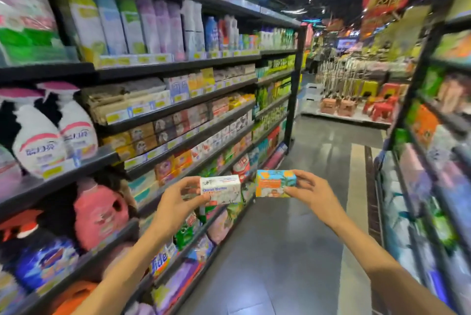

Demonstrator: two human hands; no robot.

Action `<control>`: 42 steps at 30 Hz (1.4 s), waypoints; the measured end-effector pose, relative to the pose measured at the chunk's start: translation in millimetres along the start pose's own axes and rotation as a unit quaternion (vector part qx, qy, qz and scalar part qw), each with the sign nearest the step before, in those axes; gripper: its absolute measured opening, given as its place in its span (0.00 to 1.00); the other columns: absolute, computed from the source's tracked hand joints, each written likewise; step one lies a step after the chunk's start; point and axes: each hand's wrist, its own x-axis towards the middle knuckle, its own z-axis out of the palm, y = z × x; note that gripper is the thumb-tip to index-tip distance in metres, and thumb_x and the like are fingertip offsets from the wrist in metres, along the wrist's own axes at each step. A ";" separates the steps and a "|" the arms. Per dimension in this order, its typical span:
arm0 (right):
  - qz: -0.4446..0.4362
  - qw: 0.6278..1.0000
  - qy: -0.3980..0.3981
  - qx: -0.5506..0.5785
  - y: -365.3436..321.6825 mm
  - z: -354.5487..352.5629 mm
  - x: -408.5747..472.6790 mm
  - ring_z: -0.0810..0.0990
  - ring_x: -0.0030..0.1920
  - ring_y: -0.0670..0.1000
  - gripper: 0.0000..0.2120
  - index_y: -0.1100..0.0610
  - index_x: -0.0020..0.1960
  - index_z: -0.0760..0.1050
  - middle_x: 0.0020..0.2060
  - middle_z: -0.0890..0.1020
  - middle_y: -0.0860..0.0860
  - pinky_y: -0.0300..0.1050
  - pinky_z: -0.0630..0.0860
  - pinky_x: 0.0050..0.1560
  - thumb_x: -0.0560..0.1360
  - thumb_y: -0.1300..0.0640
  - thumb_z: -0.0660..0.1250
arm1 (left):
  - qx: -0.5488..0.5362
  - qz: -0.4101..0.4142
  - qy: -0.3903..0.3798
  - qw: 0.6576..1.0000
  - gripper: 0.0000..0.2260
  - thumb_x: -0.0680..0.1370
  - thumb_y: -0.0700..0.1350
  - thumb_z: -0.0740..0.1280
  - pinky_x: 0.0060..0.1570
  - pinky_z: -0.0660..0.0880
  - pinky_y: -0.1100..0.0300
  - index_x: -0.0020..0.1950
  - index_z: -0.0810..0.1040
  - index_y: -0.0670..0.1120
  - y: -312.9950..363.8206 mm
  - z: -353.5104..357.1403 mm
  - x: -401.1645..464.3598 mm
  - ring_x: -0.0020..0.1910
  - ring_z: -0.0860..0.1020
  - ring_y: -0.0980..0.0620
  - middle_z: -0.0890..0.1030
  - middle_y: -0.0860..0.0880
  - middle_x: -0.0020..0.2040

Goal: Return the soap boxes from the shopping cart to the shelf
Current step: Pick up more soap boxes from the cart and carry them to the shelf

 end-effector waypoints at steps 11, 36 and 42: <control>-0.016 1.000 0.017 -0.010 36.9 -29.2 170.4 0.86 0.50 0.49 0.20 0.60 0.61 0.78 0.50 0.86 0.54 0.36 0.79 0.44 0.71 0.67 0.76 | -0.014 0.028 0.004 0.999 0.16 0.73 0.44 0.77 0.47 0.78 0.68 0.59 0.80 0.53 -30.1 62.1 182.9 0.53 0.81 0.64 0.85 0.58 0.53; -0.082 0.970 -0.230 -0.017 144.2 117.1 684.3 0.85 0.49 0.47 0.22 0.53 0.64 0.77 0.50 0.86 0.50 0.39 0.80 0.44 0.71 0.58 0.77 | 0.074 -0.096 0.274 0.954 0.15 0.74 0.43 0.77 0.53 0.79 0.61 0.59 0.80 0.51 -180.9 37.5 522.2 0.50 0.82 0.64 0.84 0.57 0.53; -0.088 0.942 -0.324 -0.016 168.9 169.4 772.6 0.84 0.51 0.42 0.22 0.53 0.62 0.77 0.54 0.84 0.48 0.37 0.80 0.47 0.70 0.57 0.78 | 0.126 -0.182 0.365 0.904 0.15 0.73 0.42 0.77 0.44 0.73 0.77 0.58 0.80 0.46 -200.0 44.4 555.8 0.42 0.79 0.71 0.83 0.55 0.48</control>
